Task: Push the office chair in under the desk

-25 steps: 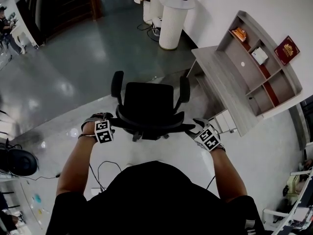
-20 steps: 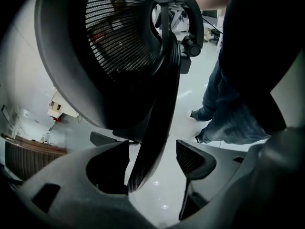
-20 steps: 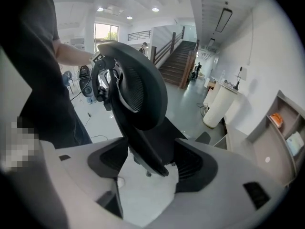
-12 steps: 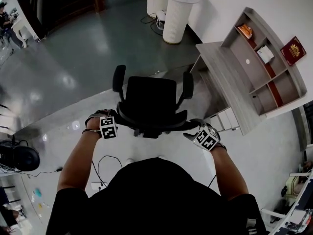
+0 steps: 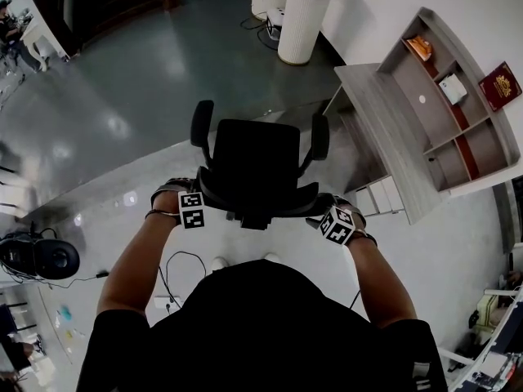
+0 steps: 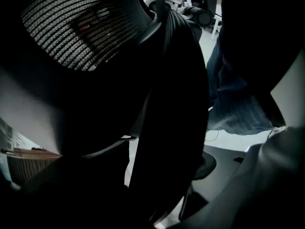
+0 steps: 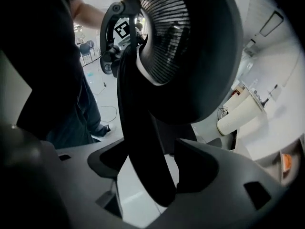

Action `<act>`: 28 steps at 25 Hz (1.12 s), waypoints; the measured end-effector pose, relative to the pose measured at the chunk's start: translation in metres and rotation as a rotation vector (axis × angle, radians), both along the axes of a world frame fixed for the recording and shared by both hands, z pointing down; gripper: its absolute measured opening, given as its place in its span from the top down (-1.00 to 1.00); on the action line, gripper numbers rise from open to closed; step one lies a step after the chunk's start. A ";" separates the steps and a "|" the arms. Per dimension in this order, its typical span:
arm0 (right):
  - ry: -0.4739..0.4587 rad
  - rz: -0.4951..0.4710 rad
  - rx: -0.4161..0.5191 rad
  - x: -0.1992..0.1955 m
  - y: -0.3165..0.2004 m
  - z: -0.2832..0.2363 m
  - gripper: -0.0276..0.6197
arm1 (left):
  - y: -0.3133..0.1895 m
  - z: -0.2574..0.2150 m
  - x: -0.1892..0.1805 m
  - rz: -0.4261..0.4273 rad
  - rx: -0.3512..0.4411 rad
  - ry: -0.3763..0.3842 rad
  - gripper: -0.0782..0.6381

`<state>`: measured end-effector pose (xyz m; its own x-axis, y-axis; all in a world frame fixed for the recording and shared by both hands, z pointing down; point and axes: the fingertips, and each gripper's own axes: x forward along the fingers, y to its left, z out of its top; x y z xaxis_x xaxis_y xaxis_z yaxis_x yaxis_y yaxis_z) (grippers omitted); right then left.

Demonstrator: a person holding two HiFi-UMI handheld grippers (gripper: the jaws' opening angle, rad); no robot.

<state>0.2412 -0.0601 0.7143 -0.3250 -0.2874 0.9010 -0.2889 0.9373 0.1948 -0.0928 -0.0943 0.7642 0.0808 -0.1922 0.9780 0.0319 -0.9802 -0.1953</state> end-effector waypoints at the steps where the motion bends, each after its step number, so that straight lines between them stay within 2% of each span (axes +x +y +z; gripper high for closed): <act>1: 0.015 -0.011 0.001 -0.001 0.000 0.003 -0.01 | -0.001 0.000 0.001 -0.003 0.007 0.004 -0.10; 5: 0.041 -0.019 0.000 -0.003 -0.005 0.014 -0.01 | -0.004 0.000 0.005 -0.016 0.035 0.045 -0.10; 10: 0.021 -0.032 0.057 -0.007 -0.010 0.016 0.04 | -0.010 -0.001 0.005 -0.018 0.092 0.080 -0.10; 14: 0.025 -0.039 0.055 -0.006 -0.009 0.015 0.07 | -0.013 -0.003 0.008 -0.008 0.132 0.103 -0.07; 28: 0.067 -0.094 0.039 0.002 -0.005 0.020 0.22 | -0.007 -0.002 0.011 -0.022 0.145 0.093 -0.01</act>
<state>0.2429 -0.0648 0.7341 -0.2917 -0.2938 0.9103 -0.1856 0.9510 0.2475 -0.0816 -0.1017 0.7623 0.1644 -0.3333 0.9284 -0.0137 -0.9419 -0.3357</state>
